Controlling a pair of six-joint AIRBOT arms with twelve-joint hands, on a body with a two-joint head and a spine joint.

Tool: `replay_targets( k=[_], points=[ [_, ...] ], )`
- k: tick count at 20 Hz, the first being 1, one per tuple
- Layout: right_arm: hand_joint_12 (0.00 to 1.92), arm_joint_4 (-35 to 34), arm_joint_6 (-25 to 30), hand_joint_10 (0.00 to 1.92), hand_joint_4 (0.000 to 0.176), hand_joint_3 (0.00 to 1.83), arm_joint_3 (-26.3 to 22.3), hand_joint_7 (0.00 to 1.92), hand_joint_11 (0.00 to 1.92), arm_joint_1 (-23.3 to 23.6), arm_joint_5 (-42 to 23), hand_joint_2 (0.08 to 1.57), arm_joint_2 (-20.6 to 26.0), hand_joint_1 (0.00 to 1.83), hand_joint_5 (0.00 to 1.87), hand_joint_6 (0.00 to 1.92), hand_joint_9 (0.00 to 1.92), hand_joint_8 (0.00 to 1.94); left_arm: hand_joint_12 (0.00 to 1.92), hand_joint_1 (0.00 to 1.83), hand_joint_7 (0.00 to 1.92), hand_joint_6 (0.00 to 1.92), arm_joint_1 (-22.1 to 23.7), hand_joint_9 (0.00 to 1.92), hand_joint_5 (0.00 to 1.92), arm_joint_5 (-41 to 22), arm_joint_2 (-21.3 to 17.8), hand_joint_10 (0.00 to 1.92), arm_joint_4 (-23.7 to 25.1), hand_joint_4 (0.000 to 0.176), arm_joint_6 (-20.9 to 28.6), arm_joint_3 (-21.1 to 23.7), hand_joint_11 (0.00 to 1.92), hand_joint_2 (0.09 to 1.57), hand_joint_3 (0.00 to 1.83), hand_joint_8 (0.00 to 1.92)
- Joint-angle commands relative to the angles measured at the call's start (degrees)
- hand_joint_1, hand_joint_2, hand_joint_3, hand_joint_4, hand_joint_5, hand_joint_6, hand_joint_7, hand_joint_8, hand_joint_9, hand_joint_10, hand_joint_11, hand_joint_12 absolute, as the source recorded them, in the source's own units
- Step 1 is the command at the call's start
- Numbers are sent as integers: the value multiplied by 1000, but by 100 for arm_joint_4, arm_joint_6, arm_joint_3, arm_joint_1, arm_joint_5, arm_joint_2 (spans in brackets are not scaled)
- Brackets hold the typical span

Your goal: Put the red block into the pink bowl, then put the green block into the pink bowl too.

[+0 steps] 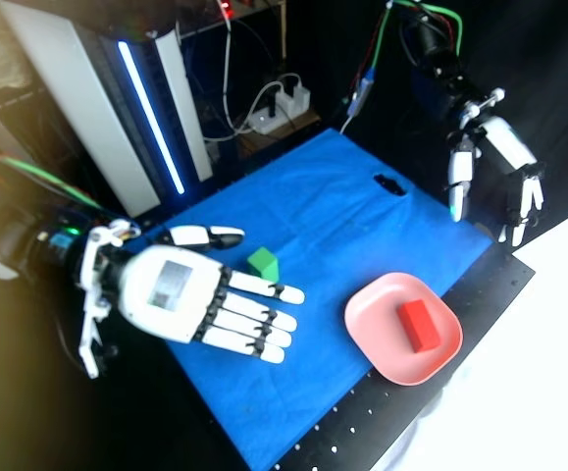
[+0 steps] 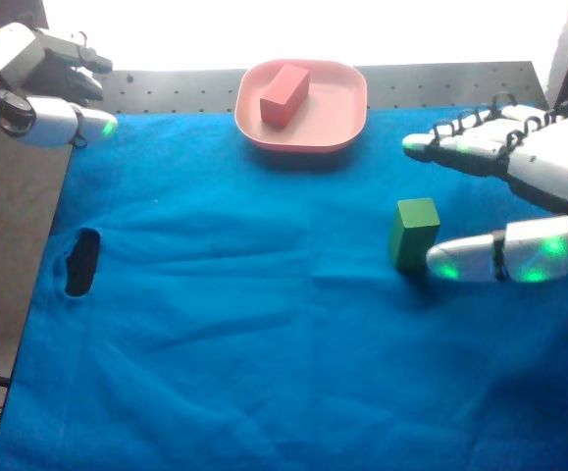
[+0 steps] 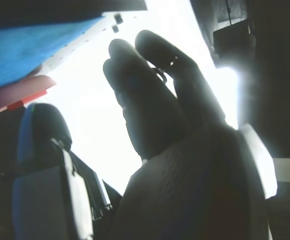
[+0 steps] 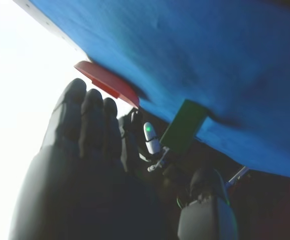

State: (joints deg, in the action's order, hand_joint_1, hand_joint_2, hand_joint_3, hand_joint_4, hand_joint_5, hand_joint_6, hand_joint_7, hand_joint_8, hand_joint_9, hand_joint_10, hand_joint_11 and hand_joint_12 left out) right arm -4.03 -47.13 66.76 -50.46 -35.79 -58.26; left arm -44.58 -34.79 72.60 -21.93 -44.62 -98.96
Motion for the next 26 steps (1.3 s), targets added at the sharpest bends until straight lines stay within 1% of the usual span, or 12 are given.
replay_targets(
  k=[1, 2, 5, 6, 7, 8, 11, 15, 17, 23, 24, 26],
  points=[
    [685, -44, 27, 8, 31, 0, 0, 224, 0, 48, -659, 903, 1, 337, 186, 9, 243, 8, 1260, 1055, 954, 0, 32, 970, 702, -698, -55, 12, -56, 0, 24, 0, 439, 1009, 0, 2],
    [737, -44, 27, 11, 13, 0, 2, 302, 27, 48, -661, 907, -3, 399, 244, 5, 311, 5, 1296, 1053, 959, 0, 32, 984, 702, -703, -71, 17, -56, 0, 14, 11, 448, 1001, 0, 2],
    [829, -45, 26, 15, 11, 0, 9, 494, 143, 49, -664, 906, -20, 564, 376, 8, 471, 5, 1338, 1053, 960, 7, 32, 977, 723, -700, -74, 13, -58, 0, -22, 16, 426, 993, 0, 0],
    [805, -47, 26, 11, 0, 0, 10, 532, 213, 49, -664, 916, -23, 622, 432, 9, 515, 3, 1358, 1038, 957, 3, 32, 971, 724, -701, -83, 10, -70, 0, -22, 17, 401, 987, 0, 0],
    [777, -52, 26, 6, 0, 0, 14, 551, 255, 49, -664, 922, -32, 645, 452, 5, 543, 1, 1384, 1040, 952, 1, 32, 965, 720, -712, -112, 7, -81, 0, -25, 33, 388, 987, 0, 0],
    [832, -52, 26, 5, 0, 0, 17, 573, 276, 49, -664, 923, -40, 663, 477, 3, 574, 1, 1364, 1034, 939, 0, 32, 954, 708, -722, -125, 3, -88, 0, -29, 44, 394, 989, 0, 0],
    [853, -56, 26, 11, 0, 5, 31, 602, 298, 49, -669, 938, -86, 661, 498, 5, 607, 7, 1315, 1027, 934, 5, 32, 942, 708, -752, -170, 0, -127, 0, -91, 88, 397, 986, 0, 0],
    [792, -71, 26, 3, 0, 1, 45, 608, 277, 51, -701, 933, -116, 634, 519, 2, 610, 1, 1229, 1036, 903, 0, 31, 917, 697, -808, -234, 0, -207, 0, -162, 141, 414, 984, 2, 0],
    [795, -72, 26, 4, 0, 5, 45, 605, 311, 52, -717, 944, -117, 589, 516, 0, 618, 0, 1178, 1019, 890, 0, 31, 868, 690, -913, -287, 0, -227, 0, -178, 204, 364, 970, 0, 1],
    [820, -74, 26, 5, 0, 0, 80, 598, 307, 53, -732, 964, -141, 645, 514, 4, 626, 3, 1216, 1000, 855, 0, 11, 890, 666, -1278, -481, 7, -256, 0, -222, 462, 388, 952, 0, 0],
    [813, -80, 26, 3, 0, 5, 99, 598, 310, 53, -733, 976, -141, 640, 510, 1, 625, 1, 1142, 991, 862, 1, -3, 883, 671, -1375, -516, 3, -255, 0, -224, 519, 393, 951, 0, 1],
    [822, -87, 26, 4, 0, 7, 125, 605, 337, 53, -734, 985, -186, 648, 520, 4, 632, 3, 1120, 1005, 886, 4, -29, 888, 680, -1502, -571, 4, -236, 0, -227, 614, 402, 945, 0, 10]
  ],
)
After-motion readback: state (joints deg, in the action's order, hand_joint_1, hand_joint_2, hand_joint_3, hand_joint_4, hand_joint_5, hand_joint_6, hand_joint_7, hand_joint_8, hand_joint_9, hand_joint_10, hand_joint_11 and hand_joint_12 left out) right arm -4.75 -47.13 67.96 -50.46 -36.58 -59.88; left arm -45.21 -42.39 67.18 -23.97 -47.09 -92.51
